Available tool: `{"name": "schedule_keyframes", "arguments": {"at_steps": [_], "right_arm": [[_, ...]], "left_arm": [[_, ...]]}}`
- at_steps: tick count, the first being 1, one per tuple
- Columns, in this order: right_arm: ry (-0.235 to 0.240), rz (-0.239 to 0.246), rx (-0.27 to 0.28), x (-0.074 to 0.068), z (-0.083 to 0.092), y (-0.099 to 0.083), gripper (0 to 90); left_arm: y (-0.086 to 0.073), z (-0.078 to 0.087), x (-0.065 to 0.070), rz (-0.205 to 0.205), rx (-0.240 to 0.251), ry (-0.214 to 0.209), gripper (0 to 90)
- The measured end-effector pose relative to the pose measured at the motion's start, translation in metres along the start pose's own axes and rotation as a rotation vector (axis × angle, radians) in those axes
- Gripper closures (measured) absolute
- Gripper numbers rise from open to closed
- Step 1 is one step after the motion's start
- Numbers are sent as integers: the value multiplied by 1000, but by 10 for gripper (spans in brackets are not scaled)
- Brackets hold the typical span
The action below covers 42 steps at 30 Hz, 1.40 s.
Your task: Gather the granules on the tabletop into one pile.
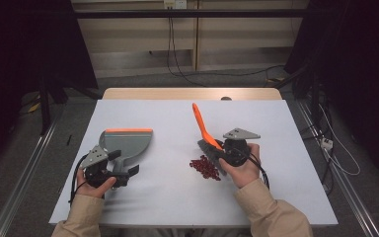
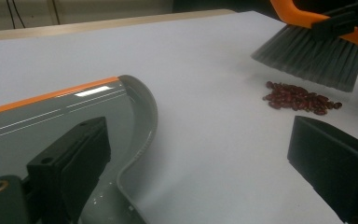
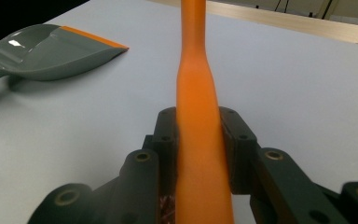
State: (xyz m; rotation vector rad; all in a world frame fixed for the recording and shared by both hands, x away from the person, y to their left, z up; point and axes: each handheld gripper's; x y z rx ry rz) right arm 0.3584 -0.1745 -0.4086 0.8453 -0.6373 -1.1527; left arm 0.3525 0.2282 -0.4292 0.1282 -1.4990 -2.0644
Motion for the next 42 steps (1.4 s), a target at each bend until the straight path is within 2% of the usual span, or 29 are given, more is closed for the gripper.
{"name": "schedule_keyframes", "arguments": {"at_steps": [6,9,20,26,29,32,36,39,42], "right_arm": [[-15,-10,29,-8,12,-20,712],[-20,-22,54,-13,11,-27,712],[-25,-12,91,-22,-5,-14,712],[-11,-28,98,-14,2,-10,711],[-14,-35,92,-7,5,-8,711],[-20,-44,79,1,5,-9,712],[-31,-39,60,7,1,-11,712],[-36,-21,55,13,-4,-10,712],[-11,5,39,21,-14,-8,712]], "left_arm": [[0,-1,1,-3,-7,-1,56],[0,-2,1,-2,-10,-1,56],[0,0,1,-3,-6,-2,57],[4,4,4,-9,-20,3,56],[5,5,7,2,-38,6,54],[6,6,7,14,-68,25,55],[3,8,5,44,-111,64,67],[-1,11,1,75,-110,62,70],[-3,13,-2,98,-103,68,73]]}}
Point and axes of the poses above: each handheld gripper's, and its own axes: z roughly backward along the jaws, y roughly out of its top, x roughly to its right, and after that the axes turned 14 degrees about -y, right-handed
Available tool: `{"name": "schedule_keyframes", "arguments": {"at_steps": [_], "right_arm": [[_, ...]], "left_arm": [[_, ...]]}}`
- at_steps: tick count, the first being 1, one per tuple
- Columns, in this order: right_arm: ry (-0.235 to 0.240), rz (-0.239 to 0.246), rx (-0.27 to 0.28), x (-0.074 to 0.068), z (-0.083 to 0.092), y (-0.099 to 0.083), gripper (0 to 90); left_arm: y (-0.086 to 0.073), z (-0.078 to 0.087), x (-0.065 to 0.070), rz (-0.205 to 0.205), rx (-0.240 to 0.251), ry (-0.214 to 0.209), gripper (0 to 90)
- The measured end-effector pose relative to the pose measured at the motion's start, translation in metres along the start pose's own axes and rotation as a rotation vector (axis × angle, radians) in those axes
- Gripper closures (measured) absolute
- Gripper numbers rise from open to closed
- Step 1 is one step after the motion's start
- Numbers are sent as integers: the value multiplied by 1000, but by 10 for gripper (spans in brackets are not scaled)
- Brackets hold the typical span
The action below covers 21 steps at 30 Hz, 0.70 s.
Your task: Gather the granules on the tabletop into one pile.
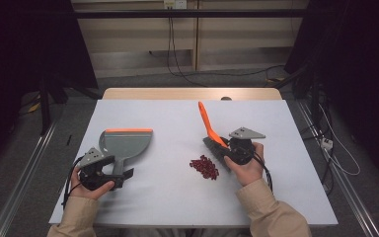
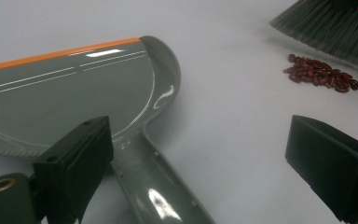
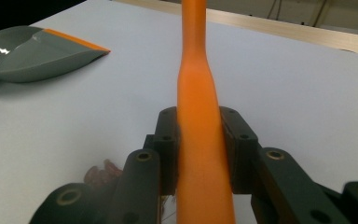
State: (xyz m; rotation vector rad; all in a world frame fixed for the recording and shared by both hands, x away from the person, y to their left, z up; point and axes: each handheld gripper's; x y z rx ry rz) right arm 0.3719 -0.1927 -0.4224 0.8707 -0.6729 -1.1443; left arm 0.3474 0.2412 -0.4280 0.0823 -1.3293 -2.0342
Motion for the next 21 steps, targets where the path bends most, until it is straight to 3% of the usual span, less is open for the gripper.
{"name": "schedule_keyframes", "arguments": {"at_steps": [6,13,15,21], "right_arm": [[68,129,-23,-3,-20,6,713],[151,289,-43,-18,-11,6,713],[134,297,-36,-19,-7,6,712],[145,246,-11,-14,-4,6,712]], "left_arm": [[-3,1,-5,22,-15,12,73],[-5,0,-7,40,-29,26,75],[-6,0,-8,47,-36,35,75],[-7,2,-8,62,-51,66,95]]}}
Point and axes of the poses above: each handheld gripper's, and its own axes: z roughly backward along the jaws, y roughly out of its top, x roughly to its right, and after that the axes turned 14 degrees about -y, right-handed
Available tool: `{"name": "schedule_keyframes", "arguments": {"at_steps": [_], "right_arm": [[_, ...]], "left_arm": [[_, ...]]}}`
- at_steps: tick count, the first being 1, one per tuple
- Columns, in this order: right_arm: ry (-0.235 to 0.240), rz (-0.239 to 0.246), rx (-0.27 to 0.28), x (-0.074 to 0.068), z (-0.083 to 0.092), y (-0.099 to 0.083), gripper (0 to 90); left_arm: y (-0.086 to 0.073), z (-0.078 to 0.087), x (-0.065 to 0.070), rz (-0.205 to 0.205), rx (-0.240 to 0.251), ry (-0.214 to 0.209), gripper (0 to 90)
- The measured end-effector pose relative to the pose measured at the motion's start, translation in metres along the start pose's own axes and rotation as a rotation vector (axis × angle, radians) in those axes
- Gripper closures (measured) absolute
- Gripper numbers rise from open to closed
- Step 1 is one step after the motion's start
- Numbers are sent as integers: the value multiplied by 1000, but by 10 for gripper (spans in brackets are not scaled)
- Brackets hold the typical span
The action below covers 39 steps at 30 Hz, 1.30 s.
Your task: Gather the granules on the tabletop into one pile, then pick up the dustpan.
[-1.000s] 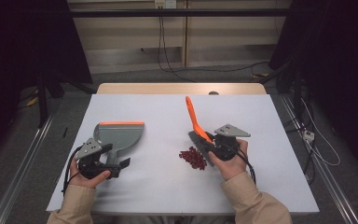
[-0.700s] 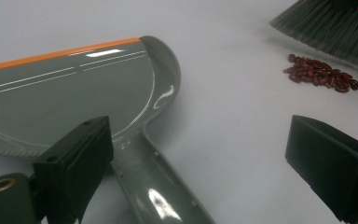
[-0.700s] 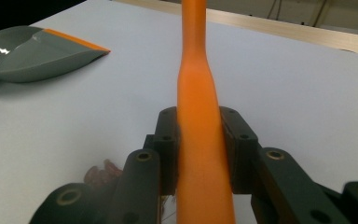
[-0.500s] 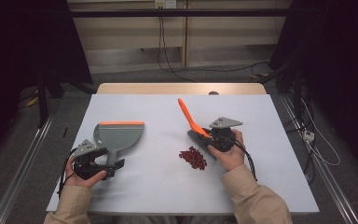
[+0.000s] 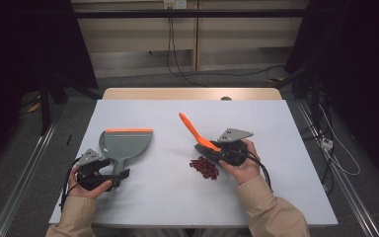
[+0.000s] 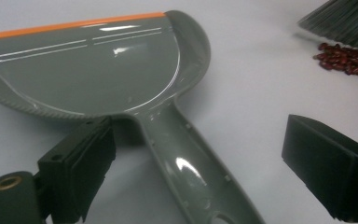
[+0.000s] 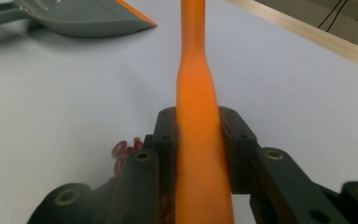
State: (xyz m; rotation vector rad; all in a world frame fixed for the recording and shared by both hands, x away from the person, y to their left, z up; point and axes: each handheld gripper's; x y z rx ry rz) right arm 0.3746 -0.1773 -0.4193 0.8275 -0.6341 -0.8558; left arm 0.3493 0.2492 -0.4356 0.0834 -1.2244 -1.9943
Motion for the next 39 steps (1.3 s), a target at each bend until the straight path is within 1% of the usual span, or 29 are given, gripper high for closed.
{"name": "schedule_keyframes", "arguments": {"at_steps": [5,7,11,12,14,16,17,20,21,22,23,24,25,26,28,31,32,33,34,35,36,38,39], "right_arm": [[-4,-37,27,5,3,1,712],[-10,-53,28,7,4,1,712],[-8,-65,34,10,6,0,712],[-11,-66,32,11,6,0,713],[-10,-81,35,13,6,-1,712],[-13,-91,36,14,7,-1,712],[-15,-93,36,14,7,-1,712],[-17,-97,32,16,7,-1,712],[-18,-98,31,16,7,-2,712],[-18,-102,32,16,7,-2,712],[-18,-105,33,17,7,-2,712],[-21,-106,33,17,7,-2,712],[-21,-106,33,17,7,-2,712],[-19,-108,33,17,8,-2,712],[-18,-114,35,17,8,-2,712],[-15,-121,39,17,9,-2,712],[-17,-121,40,17,9,-2,712],[-18,-121,39,17,8,-2,712],[-18,-122,36,17,8,-2,712],[-21,-122,35,16,8,-2,712],[-20,-121,34,16,8,-2,712],[-26,-124,32,17,8,-2,712],[-28,-123,33,17,8,-2,712]], "left_arm": [[-3,-1,-2,10,-32,19,115],[-4,-2,-3,13,-47,25,121],[-6,-2,-6,22,-72,42,141],[-7,-1,-7,27,-76,49,150],[-8,1,-10,40,-88,45,157],[-9,2,-15,55,-84,53,174],[-9,4,-17,63,-83,45,196],[-7,7,-22,68,-88,54,286],[-6,9,-24,71,-93,49,335],[-5,9,-25,67,-97,55,388],[-3,9,-26,77,-93,63,428],[-1,10,-28,68,-102,66,453],[0,10,-29,69,-98,54,480],[2,10,-29,70,-100,45,483],[5,6,-28,50,-115,42,470],[9,-6,-28,61,-141,49,401],[10,-10,-29,63,-156,49,397],[11,-13,-30,66,-174,58,397],[11,-17,-31,74,-181,68,397],[12,-19,-31,73,-179,69,395],[14,-20,-31,71,-188,75,397],[17,-24,-30,56,-189,109,406],[18,-26,-31,57,-198,113,406]]}}
Point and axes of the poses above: each handheld gripper's, and its own axes: z roughly backward along the jaws, y roughly out of its top, x roughly to its right, and after that the axes turned 14 degrees about -y, right-handed
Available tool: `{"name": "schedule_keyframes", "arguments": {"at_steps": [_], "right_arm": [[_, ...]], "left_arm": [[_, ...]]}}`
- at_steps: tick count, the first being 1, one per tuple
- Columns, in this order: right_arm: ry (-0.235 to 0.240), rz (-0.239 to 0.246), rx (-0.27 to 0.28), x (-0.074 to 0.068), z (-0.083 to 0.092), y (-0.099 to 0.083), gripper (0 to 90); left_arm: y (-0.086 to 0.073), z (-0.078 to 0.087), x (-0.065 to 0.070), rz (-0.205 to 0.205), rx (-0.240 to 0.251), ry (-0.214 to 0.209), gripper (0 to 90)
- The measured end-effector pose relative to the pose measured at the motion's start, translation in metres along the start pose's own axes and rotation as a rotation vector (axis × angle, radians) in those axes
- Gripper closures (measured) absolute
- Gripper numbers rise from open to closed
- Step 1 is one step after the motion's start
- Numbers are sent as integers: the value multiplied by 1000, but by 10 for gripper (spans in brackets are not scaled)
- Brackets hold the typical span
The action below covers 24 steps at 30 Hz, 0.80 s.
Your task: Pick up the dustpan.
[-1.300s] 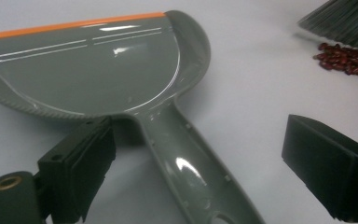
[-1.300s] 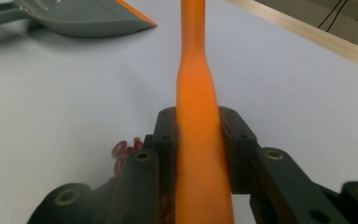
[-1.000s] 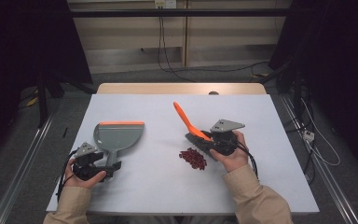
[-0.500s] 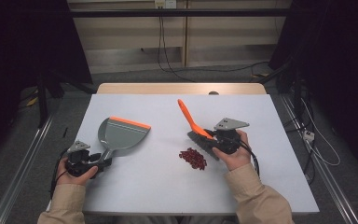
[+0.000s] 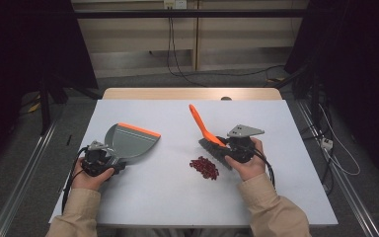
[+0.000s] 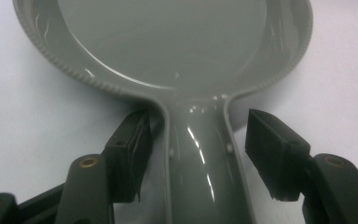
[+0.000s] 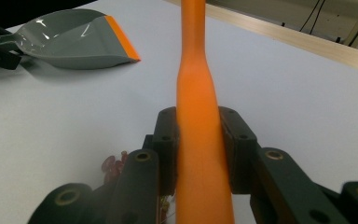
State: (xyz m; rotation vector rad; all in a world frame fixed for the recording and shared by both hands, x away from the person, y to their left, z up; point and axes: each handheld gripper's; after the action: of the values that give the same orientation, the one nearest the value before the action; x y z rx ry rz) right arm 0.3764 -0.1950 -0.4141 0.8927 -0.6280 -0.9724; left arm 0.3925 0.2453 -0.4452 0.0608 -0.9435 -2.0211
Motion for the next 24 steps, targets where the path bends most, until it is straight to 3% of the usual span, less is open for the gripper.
{"name": "schedule_keyframes", "arguments": {"at_steps": [1,3,4,11,14,19,24], "right_arm": [[2,0,-1,0,0,0,712],[0,1,-5,0,-1,0,712],[0,-3,-8,1,-1,-1,712],[-8,-15,-4,3,2,-2,712],[-15,-17,-9,5,2,-3,712],[-28,-29,-12,5,4,-3,713],[-45,-42,-11,6,5,-4,712]], "left_arm": [[1,0,1,-11,-17,14,416],[3,-2,1,-32,-14,23,589],[3,-2,1,-44,-18,37,618],[3,9,2,-75,-33,-17,636],[3,18,11,-127,-42,-37,636],[4,30,29,-209,-70,-142,636],[3,31,46,-280,-111,-220,636]]}}
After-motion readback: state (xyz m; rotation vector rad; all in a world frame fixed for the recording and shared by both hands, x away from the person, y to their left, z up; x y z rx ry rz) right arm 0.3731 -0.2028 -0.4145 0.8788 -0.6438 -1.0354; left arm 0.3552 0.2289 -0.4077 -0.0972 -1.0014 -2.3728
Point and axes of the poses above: each handheld gripper's, and its own axes: z roughly backward along the jaws, y roughly out of its top, x roughly to its right, and after that the axes turned 14 degrees about -y, right-handed
